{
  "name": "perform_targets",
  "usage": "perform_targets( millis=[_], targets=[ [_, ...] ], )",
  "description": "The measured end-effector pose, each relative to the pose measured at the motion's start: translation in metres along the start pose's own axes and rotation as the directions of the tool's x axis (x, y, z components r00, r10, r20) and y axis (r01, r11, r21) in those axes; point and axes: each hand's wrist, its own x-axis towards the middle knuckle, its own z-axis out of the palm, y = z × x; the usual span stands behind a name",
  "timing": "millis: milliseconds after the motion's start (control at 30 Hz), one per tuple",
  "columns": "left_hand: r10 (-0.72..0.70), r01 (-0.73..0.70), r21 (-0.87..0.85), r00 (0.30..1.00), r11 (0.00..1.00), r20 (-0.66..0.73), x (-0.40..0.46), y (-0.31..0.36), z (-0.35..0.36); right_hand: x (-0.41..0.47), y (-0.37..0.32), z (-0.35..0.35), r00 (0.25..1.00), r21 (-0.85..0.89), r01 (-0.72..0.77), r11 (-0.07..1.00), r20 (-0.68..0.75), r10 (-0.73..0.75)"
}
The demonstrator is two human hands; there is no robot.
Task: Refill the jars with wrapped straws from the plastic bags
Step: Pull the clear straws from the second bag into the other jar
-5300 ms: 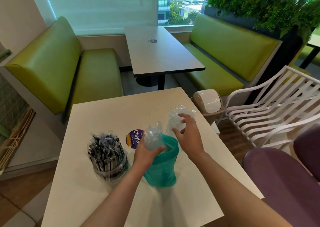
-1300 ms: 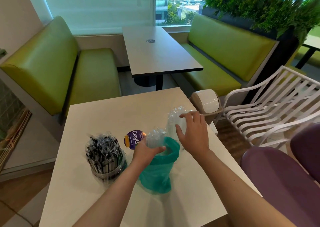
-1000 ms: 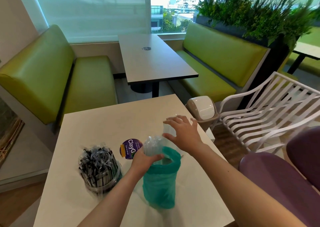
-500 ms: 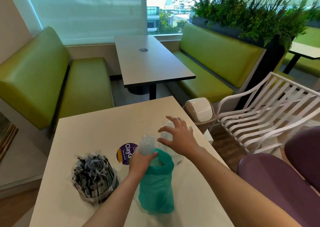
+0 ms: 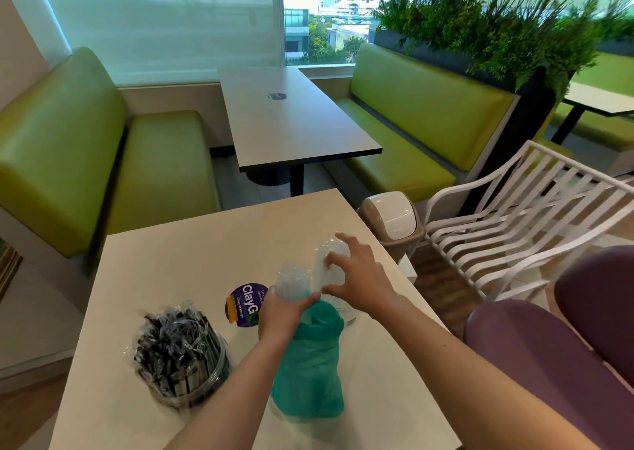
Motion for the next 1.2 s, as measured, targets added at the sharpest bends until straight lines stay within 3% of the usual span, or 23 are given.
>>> perform_targets(
  millis=[167,367,533,667,800,933,1000,1067,1133,1200],
  targets=[
    [-0.019,0.019,-0.018,1.0,1.0,0.014,0.0,-0.002,-0.001,0.001,0.008,-0.003,0.999,0.109,0.02,0.994,-0.045,-0.015],
    [-0.005,0.005,-0.008,1.0,1.0,0.012,-0.002,0.0,-0.003,0.004,0.007,-0.018,0.979,-0.014,0.114,0.993,-0.166,-0.115],
    [-0.014,0.014,0.013,1.0,1.0,0.017,-0.003,0.003,-0.005,-0.009,0.02,0.001,0.997,-0.107,0.075,0.992,0.009,-0.074],
    [-0.004,0.005,-0.021,0.999,1.0,0.038,-0.003,0.001,-0.008,-0.017,0.017,0.003,0.995,-0.161,0.073,0.984,-0.059,-0.084],
    [0.009,-0.006,-0.089,1.0,0.996,0.027,-0.007,-0.004,-0.018,-0.032,0.001,0.005,0.941,-0.07,0.087,0.994,-0.322,-0.105],
    [0.048,-0.046,-0.145,0.999,0.988,0.004,-0.014,-0.008,-0.028,-0.053,-0.024,0.017,0.876,0.055,-0.054,0.997,-0.477,0.074],
    [0.053,-0.05,-0.182,0.999,0.982,0.013,-0.019,-0.01,-0.033,-0.064,-0.034,0.023,0.87,0.12,-0.075,0.99,-0.478,0.124],
    [0.038,-0.029,-0.227,0.999,0.973,0.035,-0.024,-0.013,-0.036,-0.073,-0.044,0.028,0.89,0.164,-0.008,0.987,-0.448,0.082],
    [0.039,-0.023,-0.274,0.998,0.962,0.053,-0.03,-0.015,-0.039,-0.08,-0.055,0.033,0.934,0.307,0.042,0.951,-0.351,0.072],
    [0.055,-0.034,-0.286,0.996,0.958,0.069,-0.036,-0.016,-0.041,-0.083,-0.063,0.04,0.971,0.439,-0.013,0.899,-0.21,0.116]
  ],
)
